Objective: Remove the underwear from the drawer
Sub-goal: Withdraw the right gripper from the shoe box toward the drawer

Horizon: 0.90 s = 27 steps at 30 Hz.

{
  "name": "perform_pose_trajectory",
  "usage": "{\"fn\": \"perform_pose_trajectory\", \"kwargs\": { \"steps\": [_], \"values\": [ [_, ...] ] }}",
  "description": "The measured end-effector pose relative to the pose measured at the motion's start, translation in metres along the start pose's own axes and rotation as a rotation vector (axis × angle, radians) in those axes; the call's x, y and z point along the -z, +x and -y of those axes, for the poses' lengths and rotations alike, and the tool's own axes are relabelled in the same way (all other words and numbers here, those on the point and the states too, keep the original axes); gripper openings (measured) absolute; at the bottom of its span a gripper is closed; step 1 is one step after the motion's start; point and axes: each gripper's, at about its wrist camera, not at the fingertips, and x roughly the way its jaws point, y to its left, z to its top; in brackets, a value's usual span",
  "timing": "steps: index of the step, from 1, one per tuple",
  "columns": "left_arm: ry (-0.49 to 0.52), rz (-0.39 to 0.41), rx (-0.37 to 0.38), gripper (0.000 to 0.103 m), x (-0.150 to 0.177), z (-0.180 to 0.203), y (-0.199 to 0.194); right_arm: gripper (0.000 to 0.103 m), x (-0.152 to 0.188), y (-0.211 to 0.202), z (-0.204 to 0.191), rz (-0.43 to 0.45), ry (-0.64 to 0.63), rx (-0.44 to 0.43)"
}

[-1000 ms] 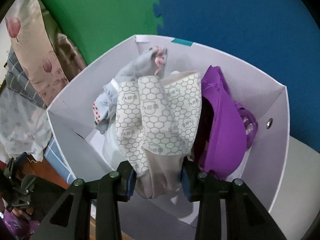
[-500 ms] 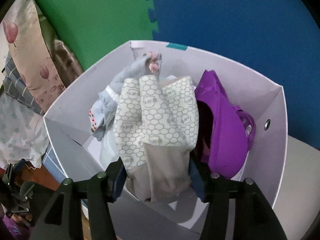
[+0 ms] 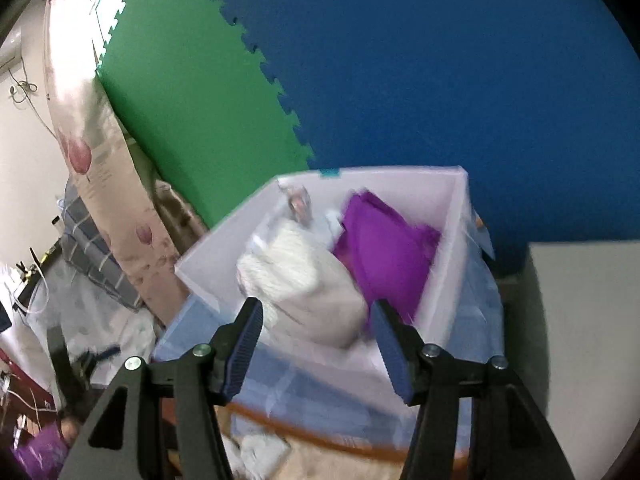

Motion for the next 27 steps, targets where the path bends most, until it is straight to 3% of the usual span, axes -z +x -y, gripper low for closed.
{"fn": "perform_pose_trajectory", "kwargs": {
  "steps": [1, 2, 3, 4, 9, 14, 20, 27],
  "values": [
    [0.009, -0.003, 0.002, 0.103, 0.000, 0.001, 0.000, 0.058, 0.012, -0.010, 0.004, 0.012, -0.013, -0.034],
    [0.022, -0.007, 0.002, 0.103, 0.000, 0.004, 0.001, 0.066, 0.025, -0.027, 0.003, 0.067, -0.044, -0.028],
    [0.038, -0.014, 0.002, 0.103, 0.000, 0.006, 0.001, 0.074, 0.034, -0.033, 0.005, 0.059, -0.054, 0.015],
    [0.057, -0.023, 0.005, 0.103, 0.001, 0.010, 0.002, 0.074, 0.043, -0.037, 0.007, 0.033, -0.052, 0.048],
    [0.142, -0.084, 0.072, 0.102, 0.008, 0.033, 0.005, 0.074, 0.084, -0.060, 0.023, 0.041, 0.002, 0.030],
    [0.147, -0.243, 0.197, 0.102, 0.023, 0.061, 0.026, 0.074, 0.122, -0.056, 0.050, -0.005, 0.084, 0.073],
    [0.110, -0.468, 0.256, 0.102, 0.046, 0.094, 0.069, 0.074, 0.129, -0.054, 0.040, -0.001, 0.017, 0.064],
    [0.080, -0.638, 0.303, 0.102, 0.066, 0.126, 0.112, 0.074, 0.128, -0.059, 0.051, 0.030, 0.064, 0.013]
  ]
}}
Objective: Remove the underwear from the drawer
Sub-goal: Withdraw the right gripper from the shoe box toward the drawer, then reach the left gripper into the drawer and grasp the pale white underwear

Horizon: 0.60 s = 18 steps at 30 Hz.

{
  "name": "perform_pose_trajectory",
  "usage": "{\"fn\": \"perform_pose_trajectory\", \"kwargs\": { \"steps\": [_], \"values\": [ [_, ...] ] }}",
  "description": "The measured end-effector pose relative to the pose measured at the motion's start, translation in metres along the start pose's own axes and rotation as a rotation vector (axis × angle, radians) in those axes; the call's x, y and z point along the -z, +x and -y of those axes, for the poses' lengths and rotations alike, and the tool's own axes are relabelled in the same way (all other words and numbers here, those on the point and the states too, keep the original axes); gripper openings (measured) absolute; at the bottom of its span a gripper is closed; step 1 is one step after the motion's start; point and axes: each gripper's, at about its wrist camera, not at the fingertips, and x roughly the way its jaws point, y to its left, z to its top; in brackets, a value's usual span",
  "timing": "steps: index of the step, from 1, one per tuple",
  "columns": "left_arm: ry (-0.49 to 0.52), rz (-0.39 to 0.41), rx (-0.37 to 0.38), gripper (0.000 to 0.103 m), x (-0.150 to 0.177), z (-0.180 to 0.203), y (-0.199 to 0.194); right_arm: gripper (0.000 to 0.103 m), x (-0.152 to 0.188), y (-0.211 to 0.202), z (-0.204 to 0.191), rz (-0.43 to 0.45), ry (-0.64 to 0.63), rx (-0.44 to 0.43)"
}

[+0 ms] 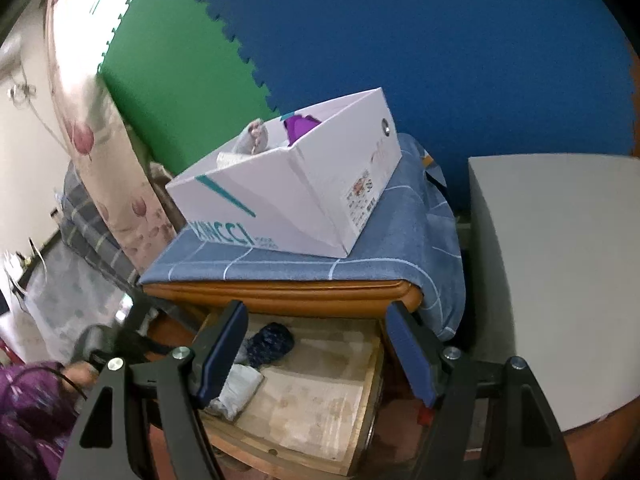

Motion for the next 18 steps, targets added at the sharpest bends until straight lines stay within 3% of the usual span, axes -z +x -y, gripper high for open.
{"fn": "perform_pose_trajectory", "kwargs": {
  "steps": [6, 13, 18],
  "values": [
    [-0.019, -0.096, 0.000, 0.102, -0.008, 0.004, 0.035, 0.074, 0.000, -0.008, 0.013, 0.030, 0.072, -0.052],
    [-0.026, -0.139, -0.073, 0.102, -0.016, 0.003, 0.062, 0.074, 0.001, -0.007, 0.011, 0.027, 0.060, -0.070],
    [-0.040, -0.192, -0.081, 0.102, -0.019, 0.001, 0.082, 0.074, 0.001, -0.007, 0.014, 0.028, 0.076, -0.086]
  ]
}}
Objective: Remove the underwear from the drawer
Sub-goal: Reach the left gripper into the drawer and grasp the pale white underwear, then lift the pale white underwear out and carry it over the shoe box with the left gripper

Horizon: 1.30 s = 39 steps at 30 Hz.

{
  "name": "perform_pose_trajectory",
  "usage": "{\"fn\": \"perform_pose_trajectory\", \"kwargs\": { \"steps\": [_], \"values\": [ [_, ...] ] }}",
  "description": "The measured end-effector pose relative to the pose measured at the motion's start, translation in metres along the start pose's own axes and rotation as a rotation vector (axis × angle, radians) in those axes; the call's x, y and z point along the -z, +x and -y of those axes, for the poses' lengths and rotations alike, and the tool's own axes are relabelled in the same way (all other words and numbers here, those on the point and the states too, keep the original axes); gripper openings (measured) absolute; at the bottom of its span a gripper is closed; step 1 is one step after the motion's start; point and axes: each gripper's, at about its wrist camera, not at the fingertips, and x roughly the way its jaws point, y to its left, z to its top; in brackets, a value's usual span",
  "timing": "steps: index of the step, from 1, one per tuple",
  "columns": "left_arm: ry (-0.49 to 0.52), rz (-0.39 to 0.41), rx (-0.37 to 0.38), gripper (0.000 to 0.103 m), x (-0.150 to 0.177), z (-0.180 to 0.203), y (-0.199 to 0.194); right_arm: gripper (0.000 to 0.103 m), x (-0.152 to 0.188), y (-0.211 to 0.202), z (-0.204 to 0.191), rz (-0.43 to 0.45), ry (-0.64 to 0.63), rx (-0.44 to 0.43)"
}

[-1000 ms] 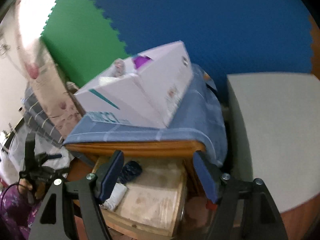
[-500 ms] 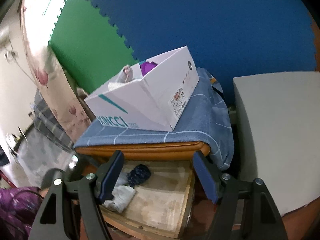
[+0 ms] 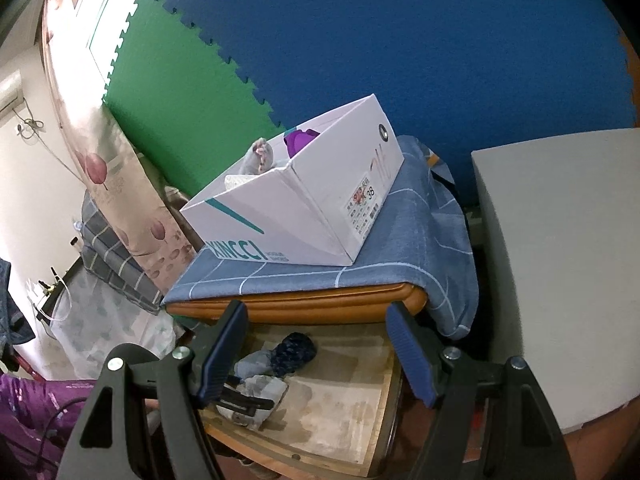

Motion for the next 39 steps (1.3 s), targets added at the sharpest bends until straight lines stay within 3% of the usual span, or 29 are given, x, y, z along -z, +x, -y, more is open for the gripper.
{"fn": "perform_pose_trajectory", "kwargs": {
  "steps": [3, 8, 16, 18, 22, 28, 34, 39],
  "values": [
    [-0.010, 0.015, 0.025, 0.102, -0.004, -0.001, -0.001, 0.074, 0.000, 0.000, 0.001, 0.001, 0.008, -0.004],
    [-0.030, -0.033, 0.077, 0.102, -0.009, -0.005, 0.009, 0.074, 0.001, 0.000, 0.000, -0.002, 0.005, -0.007],
    [-0.034, -0.087, 0.077, 0.100, -0.019, -0.008, 0.024, 0.074, 0.001, 0.002, -0.001, -0.014, 0.000, -0.003],
    [-0.026, -0.087, 0.072, 0.092, -0.021, -0.007, 0.025, 0.074, 0.001, 0.003, -0.001, -0.017, 0.000, -0.002],
    [-0.031, -0.084, 0.031, 0.051, -0.025, -0.002, 0.027, 0.074, 0.001, 0.003, -0.001, -0.022, -0.002, -0.001],
    [0.036, -0.001, -0.004, 0.031, -0.022, 0.009, 0.014, 0.074, 0.001, 0.004, -0.001, -0.024, -0.001, 0.002],
    [0.057, 0.104, 0.049, 0.030, 0.003, 0.028, -0.005, 0.074, 0.002, 0.006, -0.003, -0.035, -0.018, 0.026],
    [0.071, 0.233, 0.114, 0.030, 0.021, 0.036, -0.042, 0.074, 0.008, 0.017, -0.021, -0.075, -0.130, 0.087]
  ]
}}
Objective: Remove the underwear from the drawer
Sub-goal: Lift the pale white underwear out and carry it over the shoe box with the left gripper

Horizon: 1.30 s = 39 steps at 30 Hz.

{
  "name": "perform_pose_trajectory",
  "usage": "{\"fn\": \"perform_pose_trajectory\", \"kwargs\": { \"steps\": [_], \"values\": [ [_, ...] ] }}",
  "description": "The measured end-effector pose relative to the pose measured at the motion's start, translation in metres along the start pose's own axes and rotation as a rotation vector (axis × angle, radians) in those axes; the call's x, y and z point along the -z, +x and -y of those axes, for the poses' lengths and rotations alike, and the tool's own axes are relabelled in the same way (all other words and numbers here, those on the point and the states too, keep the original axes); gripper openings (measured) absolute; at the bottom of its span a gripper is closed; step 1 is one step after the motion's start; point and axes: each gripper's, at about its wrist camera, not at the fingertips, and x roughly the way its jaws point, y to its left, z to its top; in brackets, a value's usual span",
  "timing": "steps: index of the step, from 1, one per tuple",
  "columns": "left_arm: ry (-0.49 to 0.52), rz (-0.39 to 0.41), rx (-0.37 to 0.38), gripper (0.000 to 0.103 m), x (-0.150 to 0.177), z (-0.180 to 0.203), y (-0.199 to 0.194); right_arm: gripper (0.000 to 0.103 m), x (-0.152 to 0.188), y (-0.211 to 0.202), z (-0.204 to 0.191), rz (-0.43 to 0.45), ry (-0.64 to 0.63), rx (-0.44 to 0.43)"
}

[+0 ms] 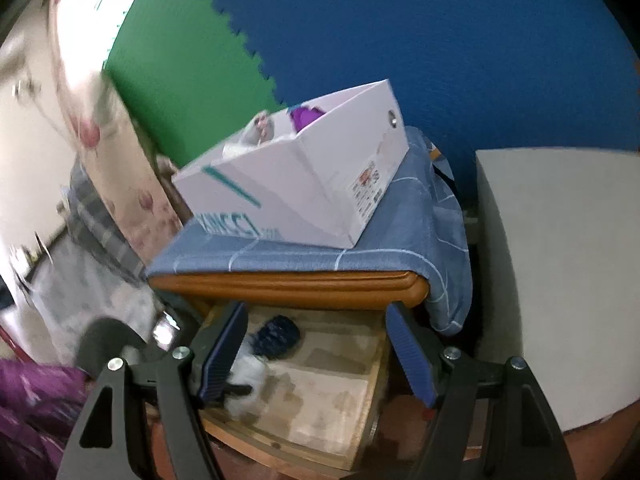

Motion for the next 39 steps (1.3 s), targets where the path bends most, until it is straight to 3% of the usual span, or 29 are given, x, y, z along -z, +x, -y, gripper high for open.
{"fn": "perform_pose_trajectory", "kwargs": {
  "steps": [9, 25, 32, 39],
  "values": [
    [-0.013, 0.130, 0.093, 0.030, 0.016, -0.005, -0.059, 0.074, 0.010, 0.020, -0.033, -0.085, -0.183, 0.095],
    [0.041, 0.277, 0.153, 0.031, 0.053, 0.011, -0.133, 0.074, 0.013, 0.028, -0.039, -0.118, -0.217, 0.116],
    [0.071, 0.378, 0.172, 0.031, 0.042, 0.024, -0.191, 0.074, 0.014, 0.027, -0.039, -0.116, -0.216, 0.115],
    [0.090, 0.473, 0.180, 0.031, 0.005, 0.025, -0.254, 0.074, 0.014, 0.027, -0.040, -0.113, -0.215, 0.113]
  ]
}}
